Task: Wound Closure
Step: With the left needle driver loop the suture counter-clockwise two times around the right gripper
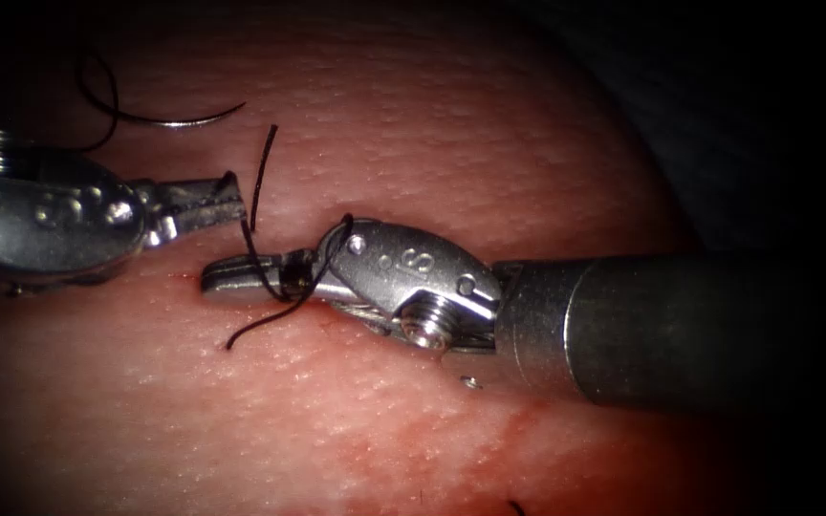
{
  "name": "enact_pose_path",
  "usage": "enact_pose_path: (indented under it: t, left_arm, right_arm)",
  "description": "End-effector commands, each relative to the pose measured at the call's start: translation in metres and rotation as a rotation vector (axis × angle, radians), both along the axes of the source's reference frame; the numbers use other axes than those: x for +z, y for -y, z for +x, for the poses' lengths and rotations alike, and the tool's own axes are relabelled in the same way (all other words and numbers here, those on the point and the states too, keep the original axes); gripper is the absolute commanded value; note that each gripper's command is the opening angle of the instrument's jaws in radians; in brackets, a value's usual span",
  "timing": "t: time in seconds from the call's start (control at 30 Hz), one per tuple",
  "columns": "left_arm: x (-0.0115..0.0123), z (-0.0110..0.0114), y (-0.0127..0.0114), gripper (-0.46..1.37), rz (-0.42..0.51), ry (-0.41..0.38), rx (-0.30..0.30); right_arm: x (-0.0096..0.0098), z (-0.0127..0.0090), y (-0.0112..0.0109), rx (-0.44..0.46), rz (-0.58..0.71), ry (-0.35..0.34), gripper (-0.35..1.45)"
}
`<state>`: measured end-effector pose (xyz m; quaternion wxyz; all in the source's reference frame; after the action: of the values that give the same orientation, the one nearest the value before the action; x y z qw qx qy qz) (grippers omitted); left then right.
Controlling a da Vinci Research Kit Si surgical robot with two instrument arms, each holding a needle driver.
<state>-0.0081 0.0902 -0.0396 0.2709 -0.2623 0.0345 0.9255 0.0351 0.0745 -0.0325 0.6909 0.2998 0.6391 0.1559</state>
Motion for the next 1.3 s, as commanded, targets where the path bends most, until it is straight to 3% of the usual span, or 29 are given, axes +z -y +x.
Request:
enact_pose_path:
  t: [0.03, 0.27, 0.87, 1.07, 1.3]
  left_arm:
    - [0.0006, 0.0001, -0.0001, -0.35, 0.01, 0.01, 0.013]
    - [0.0025, 0.0005, 0.0, -0.35, 0.016, 0.015, 0.044]
    - [0.0065, 0.0009, 0.001, -0.35, 0.019, 0.029, 0.078]
    - [0.0074, 0.0014, 0.0022, -0.35, 0.017, 0.025, 0.084]
    - [0.0089, 0.0014, 0.0041, -0.35, 0.005, 0.026, 0.084]
  right_arm:
    - [-0.0001, -0.0001, 0.0, 0.004, 0.004, -0.036, -0.35]
    - [-0.0003, -0.0002, -0.0006, 0.028, 0.032, -0.148, -0.35]
    - [-0.0016, -0.0007, -0.0025, 0.164, 0.106, -0.341, -0.35]
    - [-0.0021, -0.0012, -0.0038, 0.239, 0.132, -0.367, -0.35]
    - [-0.0026, -0.0012, -0.0051, 0.355, 0.159, -0.351, -0.35]
